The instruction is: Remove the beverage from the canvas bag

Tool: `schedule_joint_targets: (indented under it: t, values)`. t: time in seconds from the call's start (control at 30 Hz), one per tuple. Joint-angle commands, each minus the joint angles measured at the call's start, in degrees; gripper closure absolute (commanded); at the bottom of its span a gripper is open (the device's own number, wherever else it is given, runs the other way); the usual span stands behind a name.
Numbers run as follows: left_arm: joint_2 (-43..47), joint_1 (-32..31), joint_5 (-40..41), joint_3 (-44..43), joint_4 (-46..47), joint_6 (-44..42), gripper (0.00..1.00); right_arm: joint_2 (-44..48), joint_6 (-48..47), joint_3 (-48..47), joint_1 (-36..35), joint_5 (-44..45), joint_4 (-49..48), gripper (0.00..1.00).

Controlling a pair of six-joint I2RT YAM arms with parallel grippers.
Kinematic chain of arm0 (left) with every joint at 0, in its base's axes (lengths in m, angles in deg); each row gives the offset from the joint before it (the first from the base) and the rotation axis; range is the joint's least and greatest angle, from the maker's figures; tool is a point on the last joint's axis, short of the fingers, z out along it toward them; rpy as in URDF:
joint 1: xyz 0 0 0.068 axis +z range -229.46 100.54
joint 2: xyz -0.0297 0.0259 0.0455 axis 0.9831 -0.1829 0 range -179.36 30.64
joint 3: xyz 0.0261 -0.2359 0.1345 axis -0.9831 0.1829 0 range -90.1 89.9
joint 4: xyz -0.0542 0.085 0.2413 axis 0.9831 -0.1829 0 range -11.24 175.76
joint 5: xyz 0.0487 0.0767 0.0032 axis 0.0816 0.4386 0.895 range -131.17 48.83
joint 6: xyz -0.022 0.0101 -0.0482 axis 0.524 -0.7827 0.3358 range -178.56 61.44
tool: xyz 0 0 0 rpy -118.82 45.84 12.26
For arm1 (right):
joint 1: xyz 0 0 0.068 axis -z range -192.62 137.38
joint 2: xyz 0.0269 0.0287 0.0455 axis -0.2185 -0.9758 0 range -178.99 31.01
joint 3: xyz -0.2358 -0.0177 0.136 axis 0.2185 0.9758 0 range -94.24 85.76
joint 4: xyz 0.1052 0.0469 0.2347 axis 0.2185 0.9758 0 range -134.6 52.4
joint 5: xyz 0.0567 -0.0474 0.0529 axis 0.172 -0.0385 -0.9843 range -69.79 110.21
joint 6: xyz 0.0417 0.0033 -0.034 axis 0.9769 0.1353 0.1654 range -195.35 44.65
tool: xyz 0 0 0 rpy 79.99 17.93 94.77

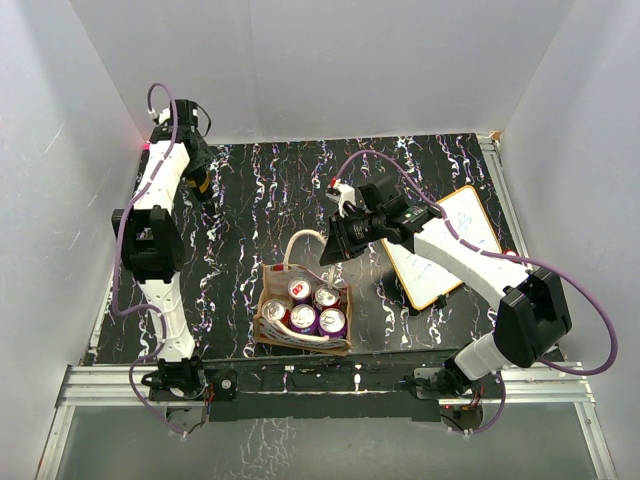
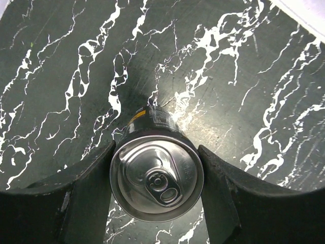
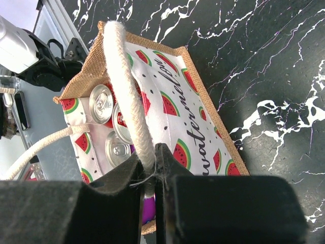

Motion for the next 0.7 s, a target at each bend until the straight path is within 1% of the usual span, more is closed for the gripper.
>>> schedule_joint_targets:
  t: [0.0, 0.23, 0.4, 0.43, 0.47, 0.53, 0.57, 0.63, 0.67]
  values:
    - [2.5, 0.2, 0.9, 1.1, 4.7, -0.7, 1.00, -0.3, -1.6, -2.5, -0.4, 0.3, 0.2, 0.88]
    - [5.1, 0.3, 0.3, 8.3, 10.2, -1.7, 1.00, -0.4, -1.7, -2.5, -0.3, 0.2, 0.2, 0.88]
    - [5.5, 0.6, 1.8, 10.8, 9.7, -1.1, 1.00, -0.2, -1.6, -2.4, -0.4, 0.0, 0.2, 0.88]
    - [5.6, 0.7, 1.8, 11.6, 9.6, -1.0, 0.98, -0.2, -1.6, -2.4, -0.3, -0.2, 0.2, 0.88]
    - [5.8, 0.7, 1.7, 12.0, 9.6, -0.8, 0.95, -0.2, -1.6, -2.4, -0.4, -0.2, 0.1, 0.88]
    - [6.1, 0.8, 1.1, 12.4, 9.5, -0.9, 0.72, -0.2, -1.5, -2.5, -0.4, -0.4, 0.2, 0.88]
    - [6.1, 0.9, 1.1, 12.2, 9.2, -0.9, 0.63, -0.1, -1.5, -2.6, -0.3, -0.4, 0.1, 0.88]
    - [6.0, 0.8, 1.0, 11.2, 8.3, -1.1, 0.51, -0.2, -1.4, -2.8, -0.4, -0.6, 0.2, 0.88]
    - [5.9, 0.9, 1.0, 10.4, 7.6, -0.9, 0.43, -0.2, -1.4, -3.0, -0.4, -0.6, 0.2, 0.88]
